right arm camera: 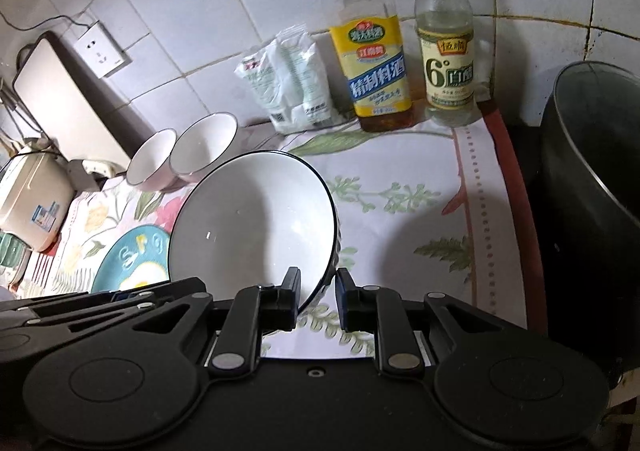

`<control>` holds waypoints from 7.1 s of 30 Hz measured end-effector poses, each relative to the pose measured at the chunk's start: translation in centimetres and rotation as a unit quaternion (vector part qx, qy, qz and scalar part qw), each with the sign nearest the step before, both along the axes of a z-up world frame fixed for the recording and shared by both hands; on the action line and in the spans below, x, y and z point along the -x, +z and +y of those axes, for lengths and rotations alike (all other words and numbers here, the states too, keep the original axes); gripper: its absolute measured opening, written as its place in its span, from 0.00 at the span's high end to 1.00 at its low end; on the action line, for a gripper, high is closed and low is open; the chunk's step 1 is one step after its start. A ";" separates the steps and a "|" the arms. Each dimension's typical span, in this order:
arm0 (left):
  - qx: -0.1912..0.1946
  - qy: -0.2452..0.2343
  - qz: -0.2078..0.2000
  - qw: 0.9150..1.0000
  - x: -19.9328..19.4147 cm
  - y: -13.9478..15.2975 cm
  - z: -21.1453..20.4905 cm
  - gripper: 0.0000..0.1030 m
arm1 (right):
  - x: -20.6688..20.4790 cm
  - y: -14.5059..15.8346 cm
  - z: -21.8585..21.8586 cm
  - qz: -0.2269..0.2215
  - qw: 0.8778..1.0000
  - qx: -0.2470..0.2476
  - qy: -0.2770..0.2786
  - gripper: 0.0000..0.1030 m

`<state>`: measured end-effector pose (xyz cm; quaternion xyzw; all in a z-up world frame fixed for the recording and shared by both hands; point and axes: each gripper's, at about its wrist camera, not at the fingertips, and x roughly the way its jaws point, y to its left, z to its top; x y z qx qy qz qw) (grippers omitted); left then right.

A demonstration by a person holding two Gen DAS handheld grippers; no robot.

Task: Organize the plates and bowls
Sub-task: 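Lift the white bowl with both grippers and carry it toward the plate stack, then lower the bowl onto the cloth beside the plates and open both grippers, then move both grippers to the white bowl by the cutting board and close on its rim, then lift that bowl with both grippers and carry it toward the first bowl, then lower the held bowl into the first white bowl and open both grippers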

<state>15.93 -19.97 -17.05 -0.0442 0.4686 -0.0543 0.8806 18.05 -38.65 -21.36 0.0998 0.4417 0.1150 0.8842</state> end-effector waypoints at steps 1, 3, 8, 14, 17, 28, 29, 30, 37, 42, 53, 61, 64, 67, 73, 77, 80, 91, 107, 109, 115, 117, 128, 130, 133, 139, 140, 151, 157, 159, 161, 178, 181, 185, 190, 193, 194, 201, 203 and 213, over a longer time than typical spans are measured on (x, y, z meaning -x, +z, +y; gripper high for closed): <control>-0.002 0.000 0.002 1.000 0.2 -0.1 0.1 0.88 | 0.2 -0.1 0.2 0.001 1.000 0.001 0.002 0.78; -0.003 0.001 0.007 1.000 0.6 -0.4 0.5 0.88 | 0.6 -0.5 0.7 0.006 1.000 0.003 0.006 0.78; 0.013 0.009 0.028 0.999 1.0 -1.7 1.8 0.88 | 1.1 -1.5 1.6 0.022 1.000 0.006 0.013 0.78; 0.016 0.013 0.045 0.999 1.4 -3.9 2.8 0.88 | 1.2 -3.3 2.7 0.046 0.999 0.010 0.018 0.78; 0.028 0.016 0.054 0.998 1.3 -5.0 3.5 0.88 | 1.1 -4.2 3.0 0.058 0.998 0.012 0.016 0.78; 0.061 0.017 0.082 0.995 1.0 -8.3 5.2 0.87 | 0.4 -6.6 3.8 0.086 0.996 0.021 0.017 0.78; 0.061 0.015 0.081 0.995 1.1 -8.3 5.2 0.87 | 0.4 -6.6 4.1 0.083 0.996 0.030 0.021 0.78; 0.060 0.013 0.080 0.995 1.1 -8.4 5.2 0.87 | 0.6 -6.5 4.3 0.078 0.996 0.038 0.024 0.78; 0.068 0.010 0.090 0.994 1.1 -8.6 5.4 0.85 | 0.5 -6.9 4.2 0.085 0.996 0.038 0.013 0.79; 0.073 0.011 0.099 0.992 1.4 -8.2 5.7 0.77 | 1.4 -6.3 4.2 0.066 0.997 0.047 0.003 0.74; 0.040 -0.016 0.113 0.993 4.0 -5.0 7.2 0.65 | 4.7 -2.5 3.8 0.014 0.999 0.051 0.005 0.63; 0.024 -0.037 0.091 0.995 6.4 -1.2 9.6 0.60 | 7.7 1.4 4.9 -0.010 1.000 0.026 0.007 0.43; 0.010 -0.047 0.076 0.996 7.2 0.4 10.5 0.60 | 8.6 2.7 5.7 -0.016 1.000 0.015 0.015 0.41; 0.016 -0.055 0.065 0.996 7.7 1.9 11.5 0.57 | 9.3 4.0 6.9 -0.025 0.999 0.016 0.029 0.38; 0.012 -0.049 0.045 0.998 8.0 4.1 13.4 0.54 | 9.6 6.1 8.8 -0.041 0.998 0.024 0.034 0.29; 0.015 -0.044 0.028 0.999 7.4 5.4 14.9 0.52 | 8.7 7.2 9.2 -0.047 0.998 0.003 0.036 0.29; 0.026 -0.039 -0.001 0.999 6.4 6.4 16.2 0.52 | 8.2 8.4 9.4 -0.083 0.995 -0.022 0.041 0.29; 0.040 -0.031 -0.056 0.997 -0.4 8.4 18.2 0.52 | 1.7 10.5 11.6 -0.163 0.983 -0.029 0.078 0.29; 0.063 0.065 -0.079 0.993 -11.1 1.3 18.2 0.52 | -12.7 3.3 13.0 -0.101 0.990 -0.023 0.096 0.29; 0.068 0.073 -0.079 0.992 -12.4 0.3 18.2 0.52 | -14.2 2.1 13.2 -0.093 0.990 -0.024 0.100 0.29; 0.073 0.092 -0.064 0.991 -16.0 -3.3 17.7 0.54 | -18.6 -1.9 12.8 -0.062 0.995 -0.022 0.080 0.32; 0.074 0.095 -0.059 0.991 -16.9 -4.4 17.5 0.54 | -19.5 -3.0 12.7 -0.049 0.995 -0.025 0.079 0.35; 0.066 0.102 -0.027 0.992 -20.0 -7.6 17.2 0.63 | -22.3 -6.4 13.3 0.023 0.997 -0.037 0.064 0.47; 0.073 0.101 -0.019 0.992 -20.4 -7.9 17.2 0.66 | -22.6 -6.7 13.5 0.030 0.997 -0.036 0.061 0.52; 0.079 0.105 -0.008 0.991 -20.9 -8.4 17.1 0.78 | -22.9 -7.1 13.5 0.040 0.997 -0.036 0.051 0.62; 0.075 0.109 -0.021 0.991 -20.7 -8.5 16.9 0.81 | -23.2 -7.7 13.8 0.058 0.996 -0.058 0.027 0.71; 0.073 0.110 -0.019 0.991 -20.9 -8.5 16.9 0.81 | -23.2 -7.8 13.9 0.060 0.996 -0.058 0.023 0.71; 0.059 0.098 -0.004 0.993 -20.6 -7.3 16.5 0.83 | -22.7 -7.5 16.9 0.071 0.997 -0.019 0.018 0.79; 0.039 0.065 -0.005 0.997 -18.9 -4.9 15.6 0.83 | -20.8 -5.7 16.3 0.073 0.997 -0.015 0.012 0.78; 0.034 0.057 -0.005 0.998 -18.1 -4.1 15.5 0.83 | -20.0 -5.0 15.8 0.076 0.997 -0.017 0.011 0.78; 0.032 0.050 -0.006 0.998 -17.2 -3.2 15.3 0.84 | -19.0 -4.1 15.5 0.074 0.997 -0.017 0.010 0.78; 0.032 -0.003 -0.029 0.999 -7.2 4.2 14.9 0.83 | -7.9 2.9 14.4 0.052 0.998 0.016 0.020 0.78; 0.026 -0.015 -0.038 0.999 -5.2 5.3 14.3 0.83 | -5.8 3.6 14.0 0.051 0.998 0.018 0.023 0.78; 0.035 -0.027 -0.038 0.998 -3.0 6.4 14.1 0.83 | -3.1 4.6 13.2 0.044 0.999 0.020 0.022 0.78; 0.046 -0.040 -0.038 0.997 -0.4 7.3 13.5 0.83 | -0.1 5.6 11.8 0.037 0.999 0.005 0.010 0.78; 0.049 -0.049 -0.036 0.997 0.9 7.6 13.1 0.83 | 1.5 5.9 11.3 0.033 0.999 0.005 0.004 0.78; 0.049 -0.052 -0.035 0.997 1.2 7.6 12.9 0.83 | 1.9 6.0 11.1 0.033 0.999 0.005 0.003 0.78; 0.064 -0.064 -0.023 0.996 3.6 6.8 12.2 0.84 | 4.6 5.9 9.4 0.022 1.000 -0.002 0.003 0.77; 0.071 -0.069 -0.017 0.995 4.0 6.3 12.1 0.84 | 5.2 5.7 8.8 0.021 1.000 -0.007 0.002 0.77; 0.094 -0.077 0.011 0.993 4.3 3.2 10.6 0.84 | 6.3 3.1 6.6 0.041 0.999 -0.023 -0.022 0.77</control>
